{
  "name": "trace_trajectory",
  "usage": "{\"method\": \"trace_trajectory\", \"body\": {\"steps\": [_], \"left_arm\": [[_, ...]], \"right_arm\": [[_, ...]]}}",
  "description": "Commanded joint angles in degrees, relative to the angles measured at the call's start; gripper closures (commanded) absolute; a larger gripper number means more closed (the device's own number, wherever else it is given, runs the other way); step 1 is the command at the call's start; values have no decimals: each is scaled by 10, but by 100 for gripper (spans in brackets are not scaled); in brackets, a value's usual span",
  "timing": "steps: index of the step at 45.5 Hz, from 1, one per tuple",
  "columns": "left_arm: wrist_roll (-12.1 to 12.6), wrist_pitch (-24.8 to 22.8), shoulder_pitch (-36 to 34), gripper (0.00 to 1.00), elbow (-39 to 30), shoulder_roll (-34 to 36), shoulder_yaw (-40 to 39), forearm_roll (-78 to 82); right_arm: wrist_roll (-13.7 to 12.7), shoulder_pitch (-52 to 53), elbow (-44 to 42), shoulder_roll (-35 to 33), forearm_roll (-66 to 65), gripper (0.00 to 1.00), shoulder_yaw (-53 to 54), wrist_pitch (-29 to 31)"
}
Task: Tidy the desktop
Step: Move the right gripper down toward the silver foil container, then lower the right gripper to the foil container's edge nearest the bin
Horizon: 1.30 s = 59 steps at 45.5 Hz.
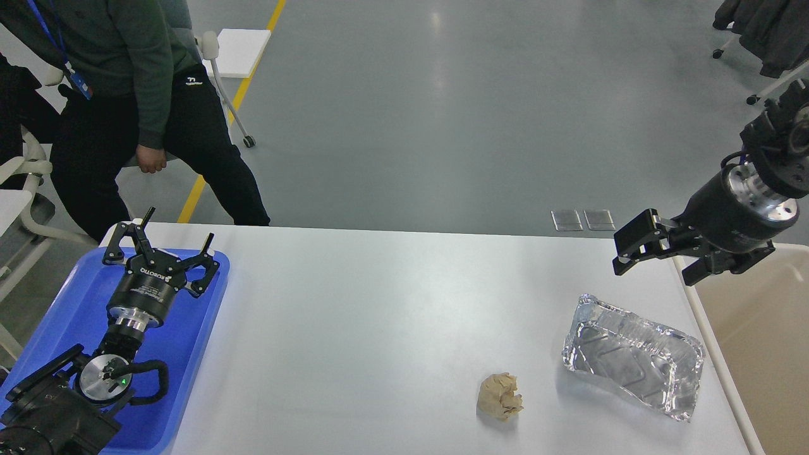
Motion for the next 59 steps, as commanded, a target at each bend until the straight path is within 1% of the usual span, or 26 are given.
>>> {"method": "trace_trajectory", "body": {"steps": [1,5,11,18,23,27,37,42,50,59], "left_arm": [[0,0,1,1,0,0,0,0],[-1,0,0,1,0,0,0,0],[0,0,0,1,0,0,0,0],[0,0,0,1,0,0,0,0],[0,0,0,1,0,0,0,0],[0,0,0,1,0,0,0,0],[0,0,0,1,0,0,0,0],[0,0,0,1,-1,0,0,0],[0,0,0,1,-1,0,0,0],[0,0,0,1,0,0,0,0]], "right_arm": [[0,-9,-3,-13,-6,0,-1,-1],[0,-11,-3,-34,-11,0,0,-5],[0,-13,-7,-69,-9,0,8,-25],[1,-24,-5,-111,-14,0,1,-26],[0,-24,-5,-133,-52,0,-2,-27],[-1,-23,-5,-158,-80,0,-25,-36],[-1,-36,-7,-165,-83,0,-136,-106],[-1,-68,-8,-176,-76,0,-153,-139],[0,-149,-7,-203,-74,0,-123,-208],[1,-251,-39,-208,-75,0,-40,-280]]}}
